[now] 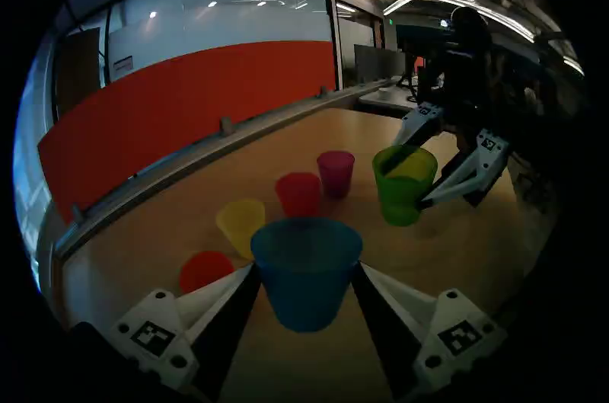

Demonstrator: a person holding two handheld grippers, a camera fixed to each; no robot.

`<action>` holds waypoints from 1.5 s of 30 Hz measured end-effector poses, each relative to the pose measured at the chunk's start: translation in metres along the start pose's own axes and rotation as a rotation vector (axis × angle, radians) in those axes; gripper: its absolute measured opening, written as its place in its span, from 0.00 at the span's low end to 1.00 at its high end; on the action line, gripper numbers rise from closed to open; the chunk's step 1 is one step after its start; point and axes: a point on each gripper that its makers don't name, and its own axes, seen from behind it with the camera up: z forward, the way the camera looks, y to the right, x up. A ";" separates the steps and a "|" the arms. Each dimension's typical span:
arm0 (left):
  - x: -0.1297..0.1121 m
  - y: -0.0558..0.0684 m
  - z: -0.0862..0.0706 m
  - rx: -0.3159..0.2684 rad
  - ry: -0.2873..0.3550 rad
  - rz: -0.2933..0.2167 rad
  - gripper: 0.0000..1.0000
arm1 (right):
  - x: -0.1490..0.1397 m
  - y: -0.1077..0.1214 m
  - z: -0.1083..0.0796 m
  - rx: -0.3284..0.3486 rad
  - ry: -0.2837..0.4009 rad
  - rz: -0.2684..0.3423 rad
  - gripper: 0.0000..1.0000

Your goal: Pour water

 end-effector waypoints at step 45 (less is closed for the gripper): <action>-0.080 0.002 0.041 -0.054 -0.182 0.019 0.84 | -0.075 0.008 0.035 0.024 -0.179 0.037 0.88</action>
